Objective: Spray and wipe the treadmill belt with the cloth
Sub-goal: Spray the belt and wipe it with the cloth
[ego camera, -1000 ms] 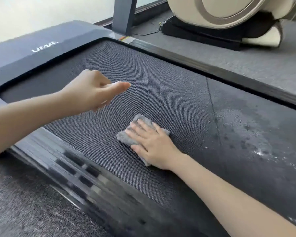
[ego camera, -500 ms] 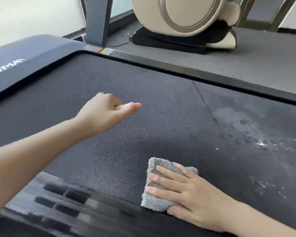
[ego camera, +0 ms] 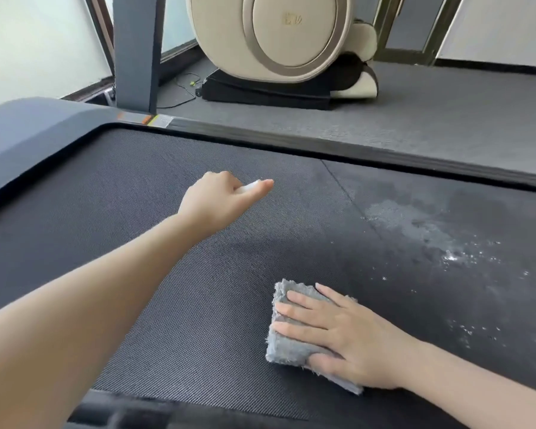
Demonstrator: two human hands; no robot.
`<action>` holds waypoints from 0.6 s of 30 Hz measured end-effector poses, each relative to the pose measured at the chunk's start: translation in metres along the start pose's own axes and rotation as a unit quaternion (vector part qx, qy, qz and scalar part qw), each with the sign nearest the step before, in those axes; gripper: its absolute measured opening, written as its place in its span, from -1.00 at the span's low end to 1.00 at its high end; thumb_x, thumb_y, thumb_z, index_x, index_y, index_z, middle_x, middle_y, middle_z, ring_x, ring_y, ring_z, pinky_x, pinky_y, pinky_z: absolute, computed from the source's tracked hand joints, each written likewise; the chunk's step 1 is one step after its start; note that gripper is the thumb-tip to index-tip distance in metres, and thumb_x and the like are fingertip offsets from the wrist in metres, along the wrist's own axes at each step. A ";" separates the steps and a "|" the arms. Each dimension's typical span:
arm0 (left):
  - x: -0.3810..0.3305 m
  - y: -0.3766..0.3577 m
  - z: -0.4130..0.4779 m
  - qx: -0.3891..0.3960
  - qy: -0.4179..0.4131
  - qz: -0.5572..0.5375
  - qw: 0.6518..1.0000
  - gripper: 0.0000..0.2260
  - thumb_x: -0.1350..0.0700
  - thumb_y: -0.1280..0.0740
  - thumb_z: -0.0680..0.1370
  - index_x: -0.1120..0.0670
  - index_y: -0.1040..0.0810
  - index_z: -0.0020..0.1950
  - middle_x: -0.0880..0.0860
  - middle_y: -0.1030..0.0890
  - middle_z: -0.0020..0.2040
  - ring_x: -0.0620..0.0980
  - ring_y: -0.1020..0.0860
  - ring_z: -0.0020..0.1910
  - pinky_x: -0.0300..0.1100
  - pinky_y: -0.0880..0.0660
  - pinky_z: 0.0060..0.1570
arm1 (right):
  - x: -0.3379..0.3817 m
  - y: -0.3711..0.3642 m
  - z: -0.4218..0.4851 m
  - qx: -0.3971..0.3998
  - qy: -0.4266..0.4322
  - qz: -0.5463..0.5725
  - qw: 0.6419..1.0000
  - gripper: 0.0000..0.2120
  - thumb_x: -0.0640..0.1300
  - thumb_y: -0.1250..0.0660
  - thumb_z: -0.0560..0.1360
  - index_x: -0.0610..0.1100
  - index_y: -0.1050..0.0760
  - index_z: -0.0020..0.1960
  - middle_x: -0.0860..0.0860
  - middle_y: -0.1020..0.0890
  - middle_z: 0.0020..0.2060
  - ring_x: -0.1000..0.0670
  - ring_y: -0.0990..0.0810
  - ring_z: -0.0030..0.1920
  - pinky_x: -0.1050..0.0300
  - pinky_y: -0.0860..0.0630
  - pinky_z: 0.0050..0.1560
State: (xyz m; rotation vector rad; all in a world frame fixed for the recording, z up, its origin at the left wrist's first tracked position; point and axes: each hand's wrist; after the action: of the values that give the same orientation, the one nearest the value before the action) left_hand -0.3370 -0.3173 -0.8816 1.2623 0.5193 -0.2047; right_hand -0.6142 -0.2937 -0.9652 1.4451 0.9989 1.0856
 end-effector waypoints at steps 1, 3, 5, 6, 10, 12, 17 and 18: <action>0.000 -0.006 0.001 0.001 0.003 0.003 1.000 -0.19 -0.53 -0.06 0.33 0.25 -0.53 -0.32 0.12 -0.63 -0.40 0.11 -0.61 -0.37 0.00 -0.60 -0.12 | -0.006 0.001 0.004 -0.001 -0.011 0.017 1.000 -0.50 0.23 0.13 0.61 0.21 0.01 0.53 0.25 0.02 0.53 0.18 0.15 0.52 0.06 0.23 0.48; 0.002 -0.016 0.001 0.000 0.010 0.008 1.000 -0.18 -0.55 -0.04 0.31 0.24 -0.52 -0.33 0.11 -0.63 -0.41 0.09 -0.61 -0.39 0.00 -0.61 -0.14 | -0.020 0.002 0.014 -0.003 -0.037 0.035 0.999 -0.48 0.26 0.19 0.57 0.24 0.06 0.52 0.28 0.09 0.51 0.24 0.23 0.50 0.10 0.30 0.47; 0.004 -0.023 0.000 -0.006 0.019 0.018 1.000 -0.18 -0.56 -0.03 0.30 0.23 -0.51 -0.34 0.10 -0.63 -0.41 0.09 -0.61 -0.40 0.01 -0.60 -0.14 | -0.038 0.005 0.025 -0.008 -0.073 0.044 0.996 -0.47 0.31 0.25 0.54 0.27 0.14 0.49 0.32 0.14 0.49 0.30 0.31 0.46 0.12 0.32 0.47; 0.004 -0.025 0.001 -0.007 0.025 0.022 0.999 -0.17 -0.57 -0.02 0.29 0.24 -0.51 -0.34 0.12 -0.63 -0.41 0.10 -0.61 -0.40 0.02 -0.60 -0.15 | -0.048 0.007 0.031 -0.009 -0.089 0.043 0.995 -0.47 0.33 0.25 0.53 0.28 0.18 0.47 0.33 0.17 0.48 0.32 0.33 0.45 0.11 0.32 0.48; 0.001 -0.031 0.003 -0.009 0.046 0.031 0.998 -0.13 -0.56 -0.03 0.28 0.29 -0.51 -0.30 0.16 -0.65 -0.37 0.11 -0.62 -0.39 0.03 -0.61 -0.16 | -0.087 0.013 0.050 -0.016 -0.144 0.042 0.989 -0.48 0.23 0.18 0.57 0.22 0.16 0.51 0.30 0.17 0.50 0.27 0.30 0.47 0.08 0.28 0.50; -0.003 -0.033 0.007 -0.014 0.059 0.036 0.998 -0.14 -0.56 -0.03 0.27 0.28 -0.50 -0.31 0.15 -0.64 -0.38 0.11 -0.62 -0.39 0.02 -0.61 -0.14 | -0.117 0.016 0.052 -0.023 -0.186 0.044 0.981 -0.49 0.18 0.13 0.62 0.18 0.15 0.53 0.24 0.15 0.52 0.23 0.26 0.49 0.03 0.25 0.51; -0.017 -0.043 0.024 0.016 0.077 0.047 0.996 -0.32 -0.46 -0.13 0.43 0.13 -0.44 -0.51 0.02 -0.54 -0.55 0.04 -0.59 -0.47 -0.03 -0.60 -0.08 | -0.184 0.015 0.029 -0.029 -0.325 0.054 0.944 -0.49 0.18 0.18 0.62 0.15 0.17 0.54 0.18 0.16 0.53 0.20 0.25 0.50 0.02 0.25 0.50; -0.020 -0.045 0.028 0.021 0.083 0.050 0.995 -0.34 -0.42 -0.16 0.46 0.11 -0.43 -0.52 0.01 -0.54 -0.56 0.03 -0.59 -0.47 -0.04 -0.59 -0.06 | -0.188 0.013 0.025 -0.036 -0.328 0.054 0.942 -0.49 0.18 0.19 0.61 0.15 0.16 0.54 0.19 0.15 0.53 0.20 0.25 0.50 0.02 0.25 0.50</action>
State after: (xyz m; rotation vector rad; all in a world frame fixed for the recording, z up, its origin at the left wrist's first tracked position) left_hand -0.3658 -0.3603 -0.9045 1.3504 0.5955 -0.0269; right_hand -0.6358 -0.4826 -0.9763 1.6550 0.4016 0.6231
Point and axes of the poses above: each hand's wrist, its own z-axis towards the middle knuckle, its own y-axis out of the back of the hand, x = y × z
